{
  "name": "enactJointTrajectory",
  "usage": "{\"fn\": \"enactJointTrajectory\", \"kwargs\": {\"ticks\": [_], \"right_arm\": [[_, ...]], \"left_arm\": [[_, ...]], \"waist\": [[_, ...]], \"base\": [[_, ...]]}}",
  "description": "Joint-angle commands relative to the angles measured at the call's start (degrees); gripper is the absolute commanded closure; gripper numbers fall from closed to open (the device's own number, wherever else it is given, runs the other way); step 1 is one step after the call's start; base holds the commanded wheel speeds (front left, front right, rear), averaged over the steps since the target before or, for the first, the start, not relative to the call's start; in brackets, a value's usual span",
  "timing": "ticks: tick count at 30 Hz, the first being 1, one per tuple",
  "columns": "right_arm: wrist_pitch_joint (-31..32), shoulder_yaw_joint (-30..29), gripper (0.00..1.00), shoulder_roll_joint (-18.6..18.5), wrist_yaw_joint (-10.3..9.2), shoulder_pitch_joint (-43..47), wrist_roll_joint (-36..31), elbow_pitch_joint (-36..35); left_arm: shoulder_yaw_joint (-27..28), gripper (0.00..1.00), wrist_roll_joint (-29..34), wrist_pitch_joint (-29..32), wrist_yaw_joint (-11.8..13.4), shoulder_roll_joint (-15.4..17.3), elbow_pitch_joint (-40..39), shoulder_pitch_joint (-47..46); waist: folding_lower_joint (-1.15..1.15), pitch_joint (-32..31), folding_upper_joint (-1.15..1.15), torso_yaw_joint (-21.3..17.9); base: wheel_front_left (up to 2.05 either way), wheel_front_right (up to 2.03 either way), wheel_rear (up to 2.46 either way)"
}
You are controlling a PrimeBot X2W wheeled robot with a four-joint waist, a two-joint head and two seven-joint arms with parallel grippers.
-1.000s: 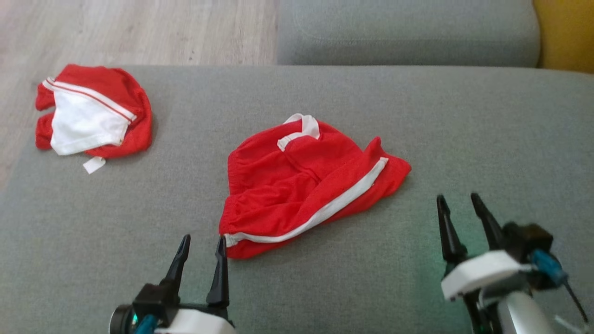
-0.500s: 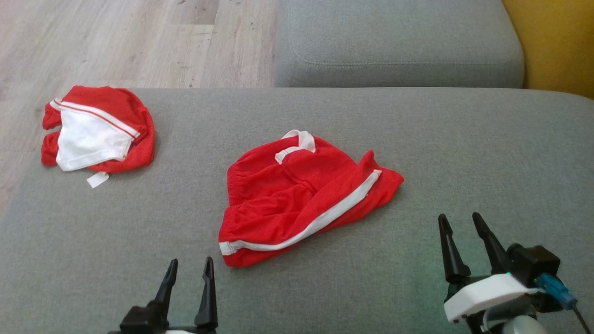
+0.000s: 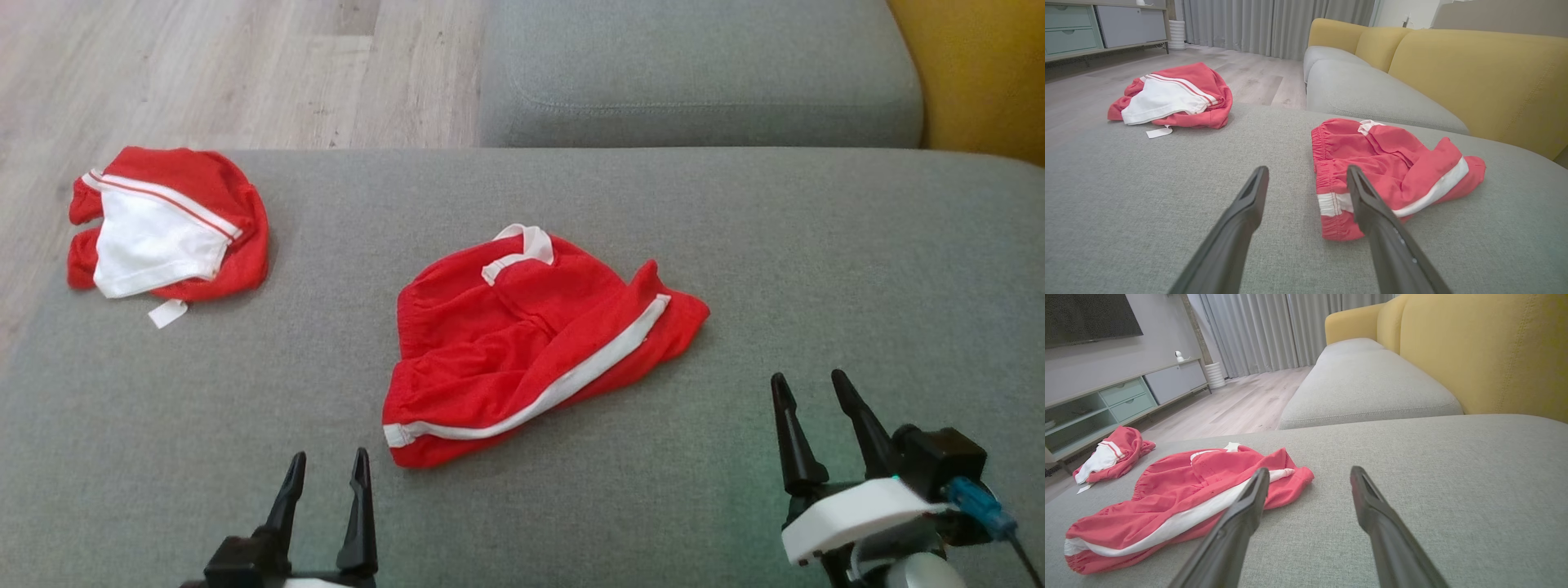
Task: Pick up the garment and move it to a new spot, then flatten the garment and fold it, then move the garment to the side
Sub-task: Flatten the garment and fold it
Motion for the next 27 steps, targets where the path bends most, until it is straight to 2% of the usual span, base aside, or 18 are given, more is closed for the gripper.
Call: {"fn": "enactJointTrajectory", "kwargs": {"ticks": [1, 12, 19, 27], "right_arm": [[0.0, 1.3, 0.00, -0.3, 0.44, -1.1, -0.5, -2.3], [1.3, 2.5, 0.00, -0.3, 0.44, -3.9, -1.9, -4.4], [1.7, 2.1, 0.00, -0.3, 0.44, -5.1, -2.7, -4.8], [3.8, 3.9, 0.00, -0.3, 0.44, -8.8, -5.4, -4.4]], "left_arm": [[1.8, 0.00, -0.3, -0.5, 0.4, 1.0, -1.9, -2.5], [0.8, 0.00, -3.2, 7.0, -2.2, -0.4, 5.6, -10.3], [0.0, 0.00, -4.7, 7.9, -4.6, -1.8, 9.5, -12.8], [-0.5, 0.00, -4.6, 6.9, -5.7, -2.8, 11.5, -15.4]], "waist": [[0.00, 0.3, 0.00, 0.0], [0.00, 5.4, 0.00, -2.0], [0.00, 7.7, 0.00, -3.0], [0.00, 10.0, 0.00, -2.8]], "base": [[0.00, 0.00, 0.00], [0.00, 0.00, 0.00], [0.00, 0.00, 0.00], [0.00, 0.00, 0.00]]}}
